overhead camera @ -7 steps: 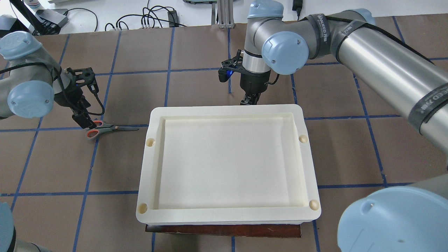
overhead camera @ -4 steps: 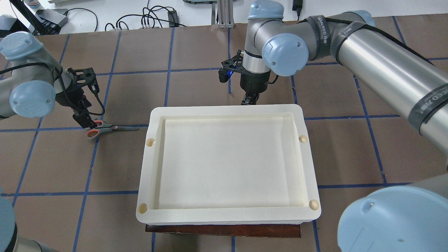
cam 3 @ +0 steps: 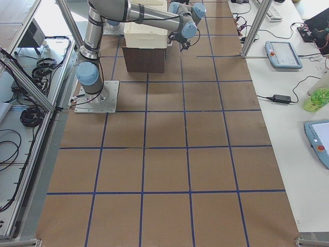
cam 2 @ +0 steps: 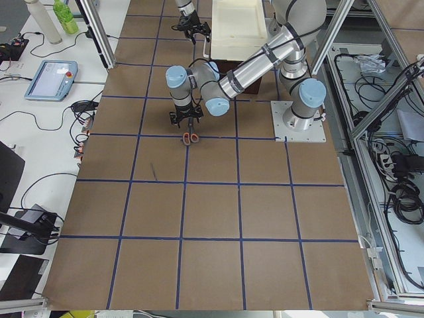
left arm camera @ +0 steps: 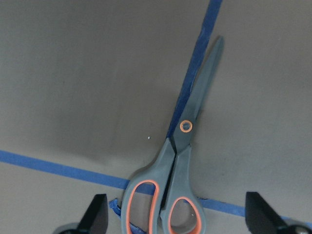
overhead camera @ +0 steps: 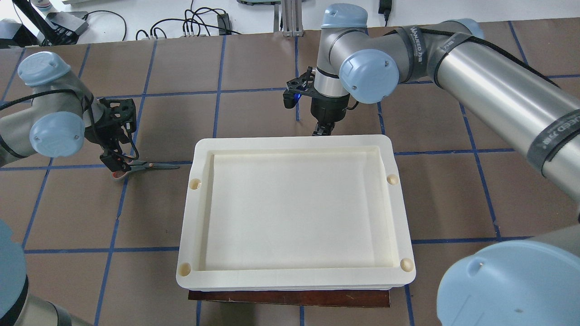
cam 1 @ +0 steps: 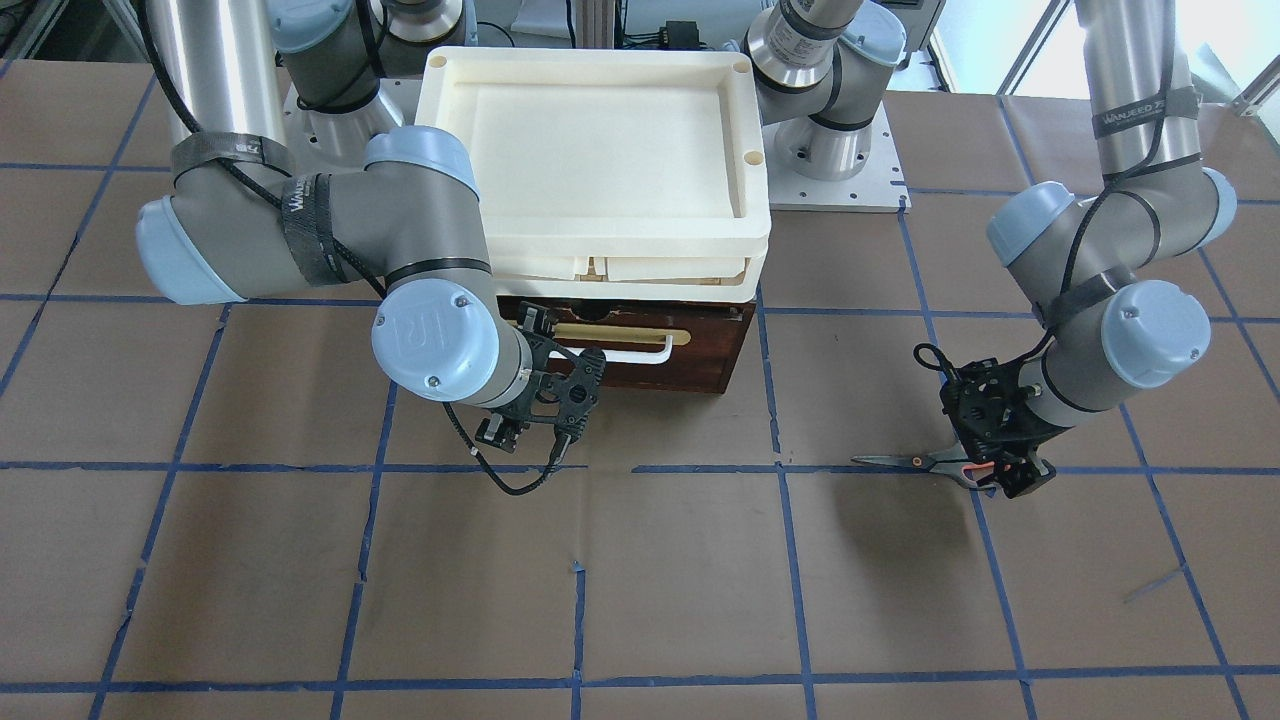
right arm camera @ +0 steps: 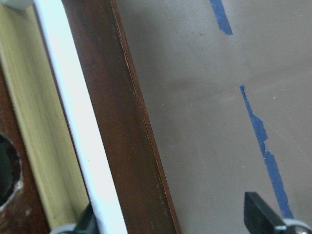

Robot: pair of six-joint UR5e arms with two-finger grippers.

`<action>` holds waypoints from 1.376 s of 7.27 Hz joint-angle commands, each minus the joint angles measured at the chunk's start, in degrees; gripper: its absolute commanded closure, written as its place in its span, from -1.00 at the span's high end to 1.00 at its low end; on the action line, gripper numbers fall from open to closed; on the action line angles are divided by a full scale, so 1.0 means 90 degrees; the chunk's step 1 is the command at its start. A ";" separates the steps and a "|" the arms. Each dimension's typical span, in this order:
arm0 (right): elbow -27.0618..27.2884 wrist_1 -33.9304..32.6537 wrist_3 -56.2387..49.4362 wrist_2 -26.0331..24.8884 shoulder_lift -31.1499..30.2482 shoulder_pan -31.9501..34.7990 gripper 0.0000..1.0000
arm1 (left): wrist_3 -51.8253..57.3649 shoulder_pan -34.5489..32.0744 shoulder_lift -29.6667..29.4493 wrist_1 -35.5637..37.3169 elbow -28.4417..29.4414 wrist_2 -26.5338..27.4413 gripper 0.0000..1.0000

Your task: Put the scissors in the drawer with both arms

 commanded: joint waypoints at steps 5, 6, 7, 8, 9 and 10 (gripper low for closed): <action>-0.0585 -0.0309 -0.0059 -0.0046 0.0357 -0.0029 1.00 | 0.1027 -0.0035 -0.0241 0.1208 -0.0689 -0.0041 0.99; -0.0762 -0.0309 -0.0060 -0.0046 0.0513 -0.0039 1.00 | 0.1302 -0.0025 -0.0232 0.1305 -0.0679 -0.0042 0.99; -0.0870 -0.0309 -0.0060 -0.0036 0.0582 -0.0049 1.00 | 0.1314 -0.0025 -0.0241 0.1315 -0.0679 -0.0032 0.98; -0.0939 -0.0309 -0.0060 -0.0036 0.0583 -0.0078 1.00 | 0.1304 -0.0025 -0.0242 0.1315 -0.0679 -0.0041 0.93; -0.1027 -0.0309 -0.0069 -0.0036 0.0641 -0.0078 1.00 | 0.1295 -0.0025 -0.0271 0.1306 -0.0679 -0.0061 0.81; -0.1221 -0.0309 -0.0099 -0.0027 0.0777 -0.0088 1.00 | 0.1275 -0.0025 -0.0329 0.1305 -0.0679 -0.0100 0.80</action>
